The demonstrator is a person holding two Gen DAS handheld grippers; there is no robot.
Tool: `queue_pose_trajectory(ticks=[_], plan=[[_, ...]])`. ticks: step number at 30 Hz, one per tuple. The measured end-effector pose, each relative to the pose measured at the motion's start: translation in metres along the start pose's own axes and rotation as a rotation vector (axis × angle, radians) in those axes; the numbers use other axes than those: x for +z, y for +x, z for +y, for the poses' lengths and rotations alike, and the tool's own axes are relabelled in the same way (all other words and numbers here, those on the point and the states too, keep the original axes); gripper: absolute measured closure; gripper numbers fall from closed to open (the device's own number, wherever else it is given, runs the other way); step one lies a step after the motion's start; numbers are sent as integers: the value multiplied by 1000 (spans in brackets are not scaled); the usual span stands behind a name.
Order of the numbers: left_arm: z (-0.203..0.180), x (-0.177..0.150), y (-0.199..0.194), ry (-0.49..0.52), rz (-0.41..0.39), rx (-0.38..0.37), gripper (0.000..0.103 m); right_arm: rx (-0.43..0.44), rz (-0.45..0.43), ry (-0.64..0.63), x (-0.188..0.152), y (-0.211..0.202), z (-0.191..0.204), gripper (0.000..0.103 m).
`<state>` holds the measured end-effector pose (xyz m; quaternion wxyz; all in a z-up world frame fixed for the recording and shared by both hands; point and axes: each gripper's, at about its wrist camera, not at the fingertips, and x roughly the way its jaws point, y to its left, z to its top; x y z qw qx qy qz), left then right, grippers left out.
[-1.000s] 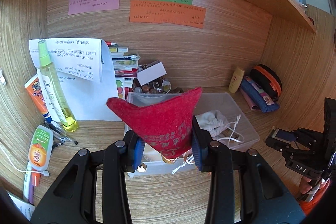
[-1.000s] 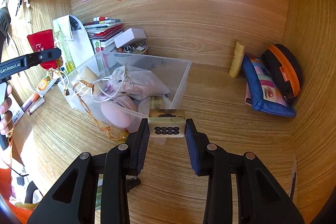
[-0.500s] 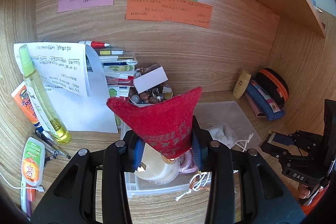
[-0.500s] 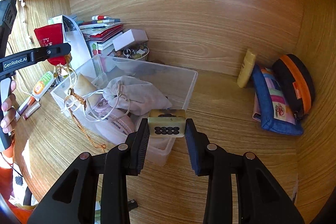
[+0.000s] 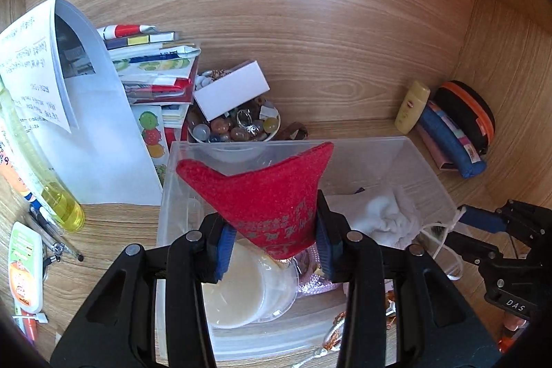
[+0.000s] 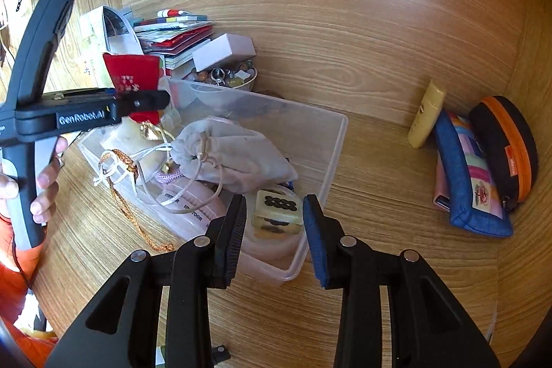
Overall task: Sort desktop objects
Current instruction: 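Carry the red pouch and tile into the clear box and release both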
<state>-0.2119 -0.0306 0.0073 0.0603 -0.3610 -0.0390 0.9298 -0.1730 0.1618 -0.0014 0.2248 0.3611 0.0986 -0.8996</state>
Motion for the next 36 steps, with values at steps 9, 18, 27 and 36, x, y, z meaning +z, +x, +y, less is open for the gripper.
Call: queue_pose_trajectory(ticks=[9,18,27,36], plan=[[-1,0,-13,8,-33,4,43,7,13,-8,3,8,3,72],[-6,-3,-21,25,-35,36,28,-3,9,2,-4,-7,6,63],[-7,-8,-30,14,-27,24,13,-13,-7,-1,-21,-29,10,40],[-12,-22,-33,29,17,-11,12,19,9,2,-40,-39,22,34]])
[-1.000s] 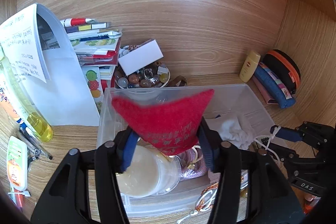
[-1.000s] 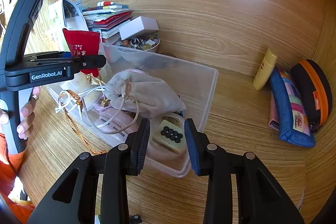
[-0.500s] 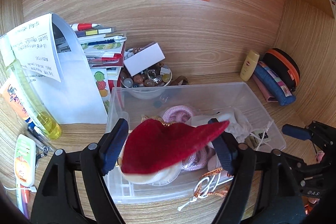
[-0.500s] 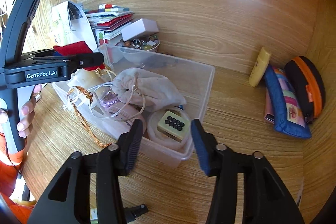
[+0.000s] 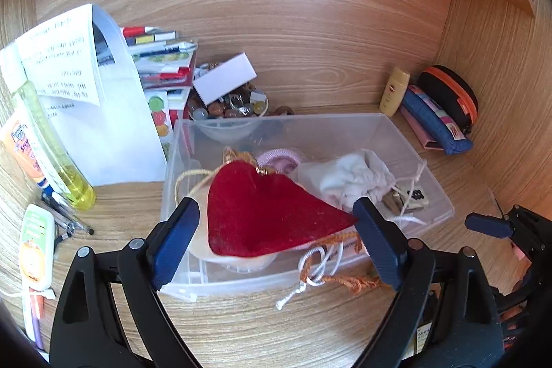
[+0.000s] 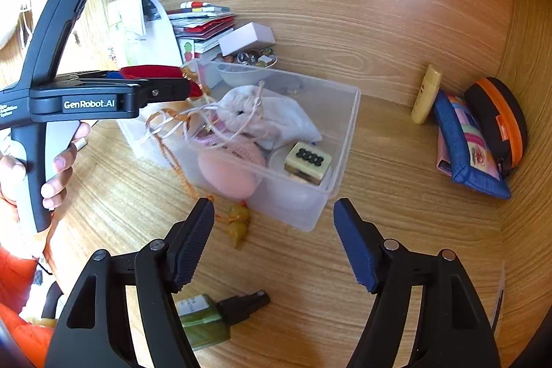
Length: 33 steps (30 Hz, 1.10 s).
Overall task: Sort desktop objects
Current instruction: 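Carry the red pouch and tile into the clear box and release both, then grasp the green spray bottle with the right gripper while the left grasps the green bead charm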
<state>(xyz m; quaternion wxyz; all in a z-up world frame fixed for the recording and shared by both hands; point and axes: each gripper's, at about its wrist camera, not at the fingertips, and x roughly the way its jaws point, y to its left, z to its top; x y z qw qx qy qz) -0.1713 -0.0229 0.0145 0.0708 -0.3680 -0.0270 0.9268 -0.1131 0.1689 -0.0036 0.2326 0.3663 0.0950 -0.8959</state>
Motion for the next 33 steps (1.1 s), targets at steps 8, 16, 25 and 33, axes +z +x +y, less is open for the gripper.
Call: queue_pose_trajectory(ticks=[8,16,25,33], plan=[[1,-19,2,-13,32,-9,12,22,15,-4,-17,-8,15,29],[1,-28,-17,-12,0,-11,11,61,59,-3,-35,-6,31,29],[-4,-41,-19,30,7,19,8,36,102,-6,-57,-2,33,29],[-15,-58,-29,37,11,11,8,20,107,36,-63,0,15,29]])
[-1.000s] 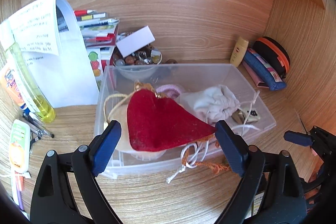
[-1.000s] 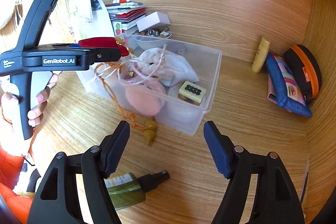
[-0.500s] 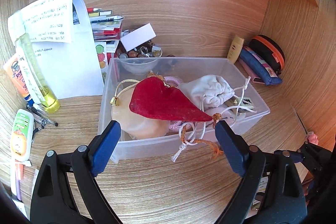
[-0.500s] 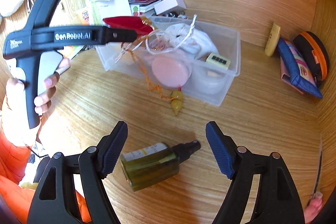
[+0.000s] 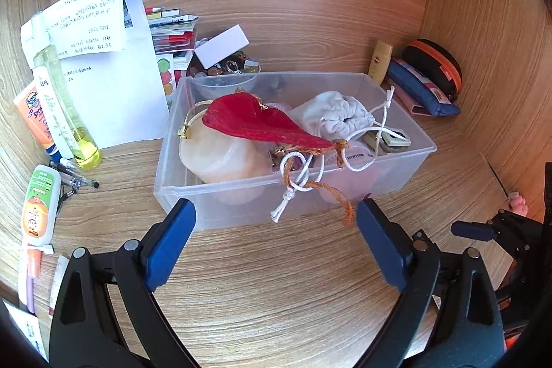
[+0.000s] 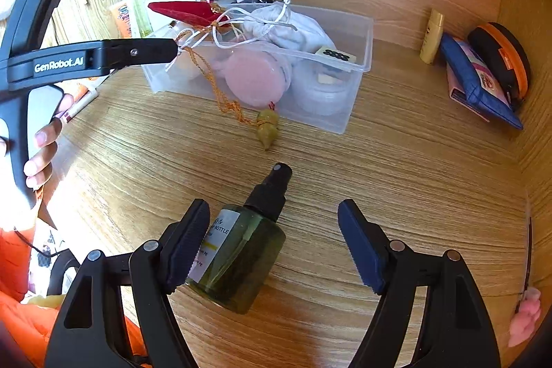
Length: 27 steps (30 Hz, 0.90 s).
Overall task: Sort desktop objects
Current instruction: 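Grasp the green spray bottle with the right gripper while the left grasps the green bead charm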
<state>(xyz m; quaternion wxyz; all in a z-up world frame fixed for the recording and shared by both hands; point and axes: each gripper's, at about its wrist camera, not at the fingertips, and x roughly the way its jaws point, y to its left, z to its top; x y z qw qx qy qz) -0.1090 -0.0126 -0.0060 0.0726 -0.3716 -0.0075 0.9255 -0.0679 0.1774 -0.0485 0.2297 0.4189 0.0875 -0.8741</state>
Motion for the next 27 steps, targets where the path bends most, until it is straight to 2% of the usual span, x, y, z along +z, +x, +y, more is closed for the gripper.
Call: queue_pose_trajectory(ticks=[2,10,17,25,27], plan=[[-4,-4,2,-2,11,-7,8,4,-1,2,-1,0,-2,31],[-28,-18,28,17,95,-45,8,-4,6,8,-9,3,-9,65],[-56,-19,55,43,157,-58,8,-30,-21,49,-13,-3,-32,65],[-86,-11,69,93,149,-15,8,-52,-61,104,-7,-14,-57,65],[-91,-10,73,100,150,-10,16,-52,-69,106,-7,-16,-61,65]])
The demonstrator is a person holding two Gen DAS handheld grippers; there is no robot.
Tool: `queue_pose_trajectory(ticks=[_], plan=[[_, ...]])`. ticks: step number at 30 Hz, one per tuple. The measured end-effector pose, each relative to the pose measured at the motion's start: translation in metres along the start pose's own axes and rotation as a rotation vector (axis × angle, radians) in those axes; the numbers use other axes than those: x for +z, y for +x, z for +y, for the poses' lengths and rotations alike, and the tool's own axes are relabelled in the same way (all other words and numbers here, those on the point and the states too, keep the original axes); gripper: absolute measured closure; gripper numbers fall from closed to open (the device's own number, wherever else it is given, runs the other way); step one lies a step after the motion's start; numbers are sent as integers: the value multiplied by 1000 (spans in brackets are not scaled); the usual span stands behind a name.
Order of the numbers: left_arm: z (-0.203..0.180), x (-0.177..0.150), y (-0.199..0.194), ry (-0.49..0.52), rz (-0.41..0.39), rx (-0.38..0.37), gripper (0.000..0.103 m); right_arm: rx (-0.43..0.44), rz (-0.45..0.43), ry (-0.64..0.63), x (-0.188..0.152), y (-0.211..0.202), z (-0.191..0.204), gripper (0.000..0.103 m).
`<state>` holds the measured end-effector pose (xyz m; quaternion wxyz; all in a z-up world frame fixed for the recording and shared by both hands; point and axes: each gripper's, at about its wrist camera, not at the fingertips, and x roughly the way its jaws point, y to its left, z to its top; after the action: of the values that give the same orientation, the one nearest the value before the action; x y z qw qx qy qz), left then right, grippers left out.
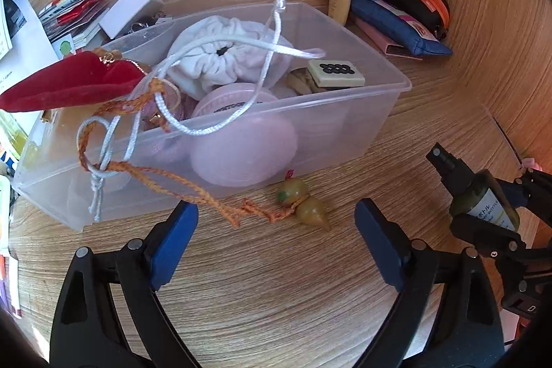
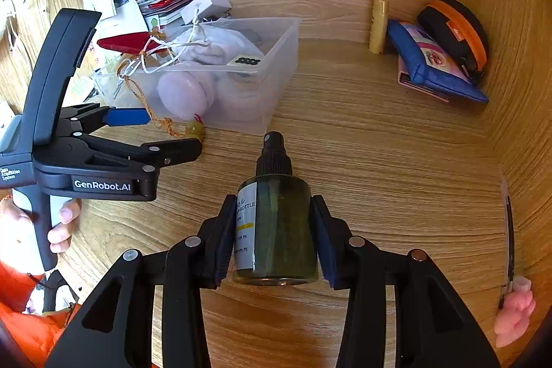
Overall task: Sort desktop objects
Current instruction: 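Grasp the green spray bottle with the right gripper while the left grasps the green bead charm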
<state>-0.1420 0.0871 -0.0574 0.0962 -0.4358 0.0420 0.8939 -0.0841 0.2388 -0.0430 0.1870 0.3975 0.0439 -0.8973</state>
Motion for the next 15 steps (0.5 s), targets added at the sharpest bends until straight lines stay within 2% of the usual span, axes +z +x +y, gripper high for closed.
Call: queue_pose_trajectory(ticks=[2,4,6,8,10,15], plan=[[-4,1,5,8,19,-5,34,5,-6,2,1,0,-1,65],[-8,2,10,16,39,-11,44,10,-11,5,2,-1,-1,65],[-11,3,10,21,26,-5,50,15,-15,8,2,-2,-1,65],[-11,2,10,24,25,-13,67,22,-17,13,3,-1,-1,65],[-10,1,9,29,19,-17,78,26,-21,18,4,-1,-1,65],[-6,-3,0,22,1,-42,78,35,-34,15,10,-3,2,65]])
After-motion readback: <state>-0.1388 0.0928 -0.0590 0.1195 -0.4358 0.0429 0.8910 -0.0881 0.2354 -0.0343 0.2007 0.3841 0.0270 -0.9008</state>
